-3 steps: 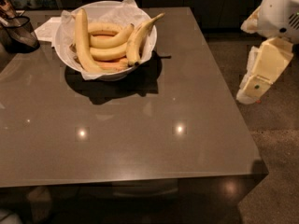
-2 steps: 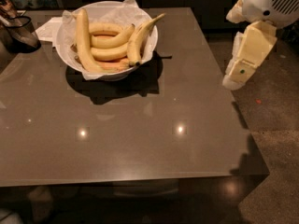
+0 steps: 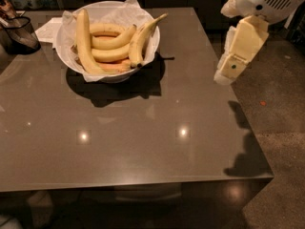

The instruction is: Pick banana from white bowl

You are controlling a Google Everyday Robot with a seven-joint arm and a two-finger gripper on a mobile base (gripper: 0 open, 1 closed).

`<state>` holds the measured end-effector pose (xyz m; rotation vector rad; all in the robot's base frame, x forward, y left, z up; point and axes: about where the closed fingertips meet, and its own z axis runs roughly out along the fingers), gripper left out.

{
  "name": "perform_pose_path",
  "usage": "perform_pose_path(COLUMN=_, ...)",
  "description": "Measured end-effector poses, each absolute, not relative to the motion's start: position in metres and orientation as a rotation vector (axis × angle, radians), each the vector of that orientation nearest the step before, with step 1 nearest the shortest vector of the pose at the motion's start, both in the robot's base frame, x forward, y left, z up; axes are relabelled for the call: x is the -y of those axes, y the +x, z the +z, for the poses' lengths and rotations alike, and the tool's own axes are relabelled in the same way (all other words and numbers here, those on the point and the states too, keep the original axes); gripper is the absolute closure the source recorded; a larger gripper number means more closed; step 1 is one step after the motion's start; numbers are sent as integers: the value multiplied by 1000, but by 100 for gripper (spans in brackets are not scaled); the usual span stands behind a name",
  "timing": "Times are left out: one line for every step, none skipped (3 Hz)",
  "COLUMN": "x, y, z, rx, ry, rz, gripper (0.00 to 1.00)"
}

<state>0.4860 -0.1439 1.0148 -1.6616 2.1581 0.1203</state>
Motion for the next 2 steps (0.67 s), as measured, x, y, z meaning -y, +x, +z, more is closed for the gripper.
perform_pose_path(x=107, y=500, z=1027, rx=-2115, ry=-1676, rz=170, gripper=0)
perform_pose_path(x=54, y=525, z=1037, rx=-2054, ry=-1736, rz=180, gripper=0)
